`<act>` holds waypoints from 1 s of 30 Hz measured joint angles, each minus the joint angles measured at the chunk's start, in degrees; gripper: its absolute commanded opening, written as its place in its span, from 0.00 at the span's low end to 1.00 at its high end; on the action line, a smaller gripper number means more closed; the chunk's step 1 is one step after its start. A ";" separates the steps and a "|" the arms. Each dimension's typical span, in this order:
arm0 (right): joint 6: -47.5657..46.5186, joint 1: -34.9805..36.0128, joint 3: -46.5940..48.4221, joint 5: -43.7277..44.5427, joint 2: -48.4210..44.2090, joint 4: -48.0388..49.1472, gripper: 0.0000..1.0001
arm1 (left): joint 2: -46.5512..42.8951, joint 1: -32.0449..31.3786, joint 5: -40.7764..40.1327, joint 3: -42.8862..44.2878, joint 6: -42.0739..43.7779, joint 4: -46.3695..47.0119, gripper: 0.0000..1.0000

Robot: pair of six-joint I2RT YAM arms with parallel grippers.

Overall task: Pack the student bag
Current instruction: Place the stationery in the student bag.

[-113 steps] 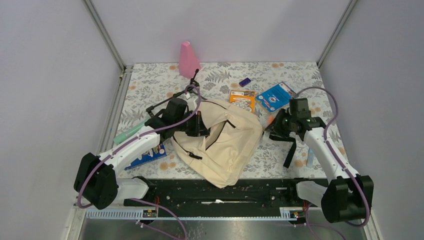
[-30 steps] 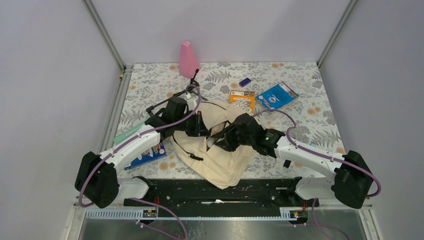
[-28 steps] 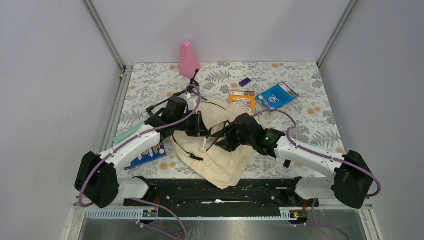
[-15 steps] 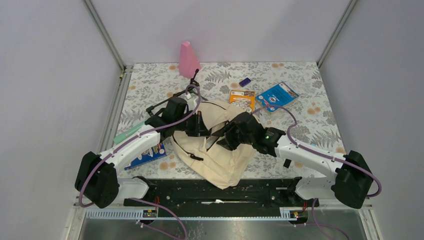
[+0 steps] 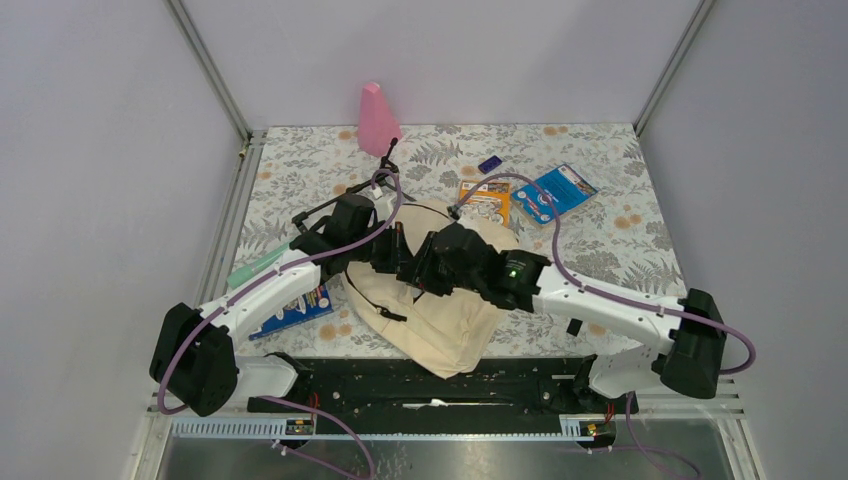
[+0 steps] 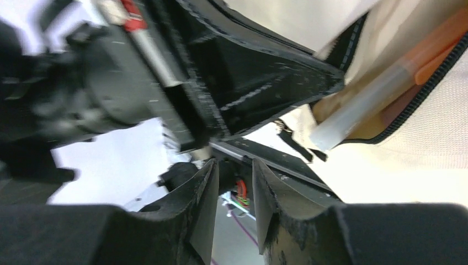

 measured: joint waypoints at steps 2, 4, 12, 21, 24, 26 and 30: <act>-0.66 0.74 -0.85 0.31 1.97 0.02 0.36 | 0.00 0.00 0.00 0.00 0.00 0.00 0.00; -0.96 0.94 -1.79 0.37 3.13 0.00 0.36 | 0.02 0.00 0.00 0.00 0.00 0.00 0.00; -2.47 1.01 -3.72 3.98 4.61 0.07 0.36 | 0.52 0.00 0.00 0.00 0.00 0.02 0.00; -5.70 1.03 -5.66 9.20 4.52 -0.70 0.36 | 1.14 0.00 0.04 0.00 0.00 0.04 0.00; -7.72 1.18 -5.99 9.40 4.02 -0.13 0.37 | 1.25 0.00 0.04 0.00 0.00 0.07 0.00; -9.22 1.40 -6.34 9.38 3.17 0.39 0.39 | 1.38 0.00 0.07 0.00 0.00 0.07 0.00; -11.96 1.64 -7.48 11.19 -0.85 0.44 0.47 | 1.42 0.00 0.04 0.00 0.00 0.07 0.00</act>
